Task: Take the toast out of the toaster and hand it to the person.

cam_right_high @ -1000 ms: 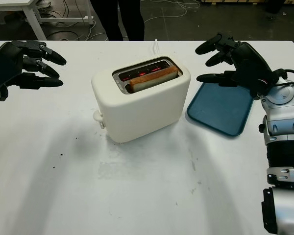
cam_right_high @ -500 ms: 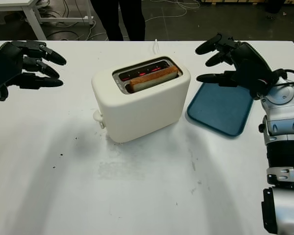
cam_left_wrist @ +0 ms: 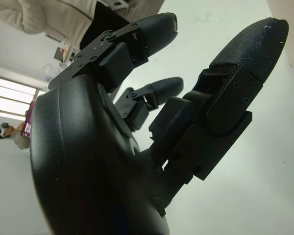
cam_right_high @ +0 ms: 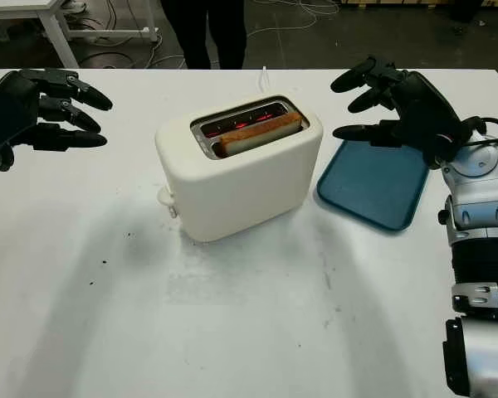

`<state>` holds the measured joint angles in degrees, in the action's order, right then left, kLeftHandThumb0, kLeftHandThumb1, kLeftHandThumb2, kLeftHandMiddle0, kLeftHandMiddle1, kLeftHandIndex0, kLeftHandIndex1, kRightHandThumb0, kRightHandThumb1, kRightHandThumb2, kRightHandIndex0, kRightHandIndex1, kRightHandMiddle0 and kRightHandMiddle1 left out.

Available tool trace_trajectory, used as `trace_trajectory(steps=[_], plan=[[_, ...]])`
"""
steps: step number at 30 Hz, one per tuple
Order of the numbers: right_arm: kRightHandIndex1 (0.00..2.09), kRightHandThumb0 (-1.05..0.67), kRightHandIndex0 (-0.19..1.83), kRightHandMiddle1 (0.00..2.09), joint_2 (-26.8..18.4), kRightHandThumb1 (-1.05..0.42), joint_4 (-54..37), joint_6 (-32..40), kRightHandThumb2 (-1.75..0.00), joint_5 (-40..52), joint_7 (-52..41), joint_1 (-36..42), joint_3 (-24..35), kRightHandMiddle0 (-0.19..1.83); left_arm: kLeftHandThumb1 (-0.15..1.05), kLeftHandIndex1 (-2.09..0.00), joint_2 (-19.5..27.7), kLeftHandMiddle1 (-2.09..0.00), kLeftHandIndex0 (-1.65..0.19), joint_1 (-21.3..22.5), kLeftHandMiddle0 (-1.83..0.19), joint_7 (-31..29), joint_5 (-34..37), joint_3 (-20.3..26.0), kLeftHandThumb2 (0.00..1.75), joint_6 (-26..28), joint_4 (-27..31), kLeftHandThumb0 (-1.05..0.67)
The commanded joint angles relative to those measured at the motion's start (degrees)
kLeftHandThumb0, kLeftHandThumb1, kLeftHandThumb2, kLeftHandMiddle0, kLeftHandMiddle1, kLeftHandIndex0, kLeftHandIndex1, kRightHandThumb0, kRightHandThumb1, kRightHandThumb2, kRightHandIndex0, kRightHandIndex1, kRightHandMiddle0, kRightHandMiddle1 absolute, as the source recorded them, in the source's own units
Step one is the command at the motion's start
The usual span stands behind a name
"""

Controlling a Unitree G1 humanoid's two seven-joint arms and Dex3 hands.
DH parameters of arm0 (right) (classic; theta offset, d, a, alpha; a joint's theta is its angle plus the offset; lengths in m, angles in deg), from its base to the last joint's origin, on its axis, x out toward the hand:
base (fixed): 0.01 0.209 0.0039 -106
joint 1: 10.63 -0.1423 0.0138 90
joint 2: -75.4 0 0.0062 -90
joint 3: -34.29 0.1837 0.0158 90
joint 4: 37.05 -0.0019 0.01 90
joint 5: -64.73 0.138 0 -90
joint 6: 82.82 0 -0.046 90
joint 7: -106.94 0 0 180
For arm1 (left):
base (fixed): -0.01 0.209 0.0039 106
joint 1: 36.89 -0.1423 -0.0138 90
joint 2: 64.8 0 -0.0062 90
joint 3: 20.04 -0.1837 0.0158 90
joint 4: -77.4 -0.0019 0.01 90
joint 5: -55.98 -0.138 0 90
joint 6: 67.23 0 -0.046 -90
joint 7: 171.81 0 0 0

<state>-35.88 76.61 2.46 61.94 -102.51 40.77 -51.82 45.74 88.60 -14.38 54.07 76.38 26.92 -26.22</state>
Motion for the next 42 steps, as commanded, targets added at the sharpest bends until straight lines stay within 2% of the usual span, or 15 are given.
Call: trace_trajectory(steps=[1, 32, 37, 42], plan=[[1.33, -0.9, 0.07, 1.03, 0.3, -0.82, 0.4, 0.3, 0.0, 0.6, -0.4, -1.1, -0.1, 0.17, 0.56, -0.68, -0.2, -0.87, -0.84, 0.1, -0.82, -0.1, 0.4, 0.4, 0.0, -0.3, 0.1, -1.05], [1.34, -0.88, 0.05, 1.05, 0.5, -0.82, 0.1, 0.2, 0.0, 0.8, -0.6, -0.9, 0.2, 0.16, 0.56, -0.67, 0.0, -0.86, -0.85, -0.1, -0.82, -0.1, 0.3, 0.4, 0.0, -0.8, -0.1, -1.05], [1.34, -0.9, 0.06, 1.05, 0.4, -0.83, 0.7, -1.0, 0.0, 0.6, -0.6, -0.9, 0.1, 0.16, 0.55, -0.67, -0.2, -0.85, -0.85, -0.1, -0.82, 0.1, 0.4, 0.5, 0.0, 0.4, 0.4, -1.05], [1.34, -0.91, 0.06, 1.05, 0.3, -0.83, -0.2, 0.5, 0.0, 0.2, -0.4, -0.8, -0.1, 0.16, 0.56, -0.67, 0.1, -0.85, -0.85, -0.1, -0.82, 0.1, 0.0, 0.4, 0.0, -0.5, 0.1, -1.05]])
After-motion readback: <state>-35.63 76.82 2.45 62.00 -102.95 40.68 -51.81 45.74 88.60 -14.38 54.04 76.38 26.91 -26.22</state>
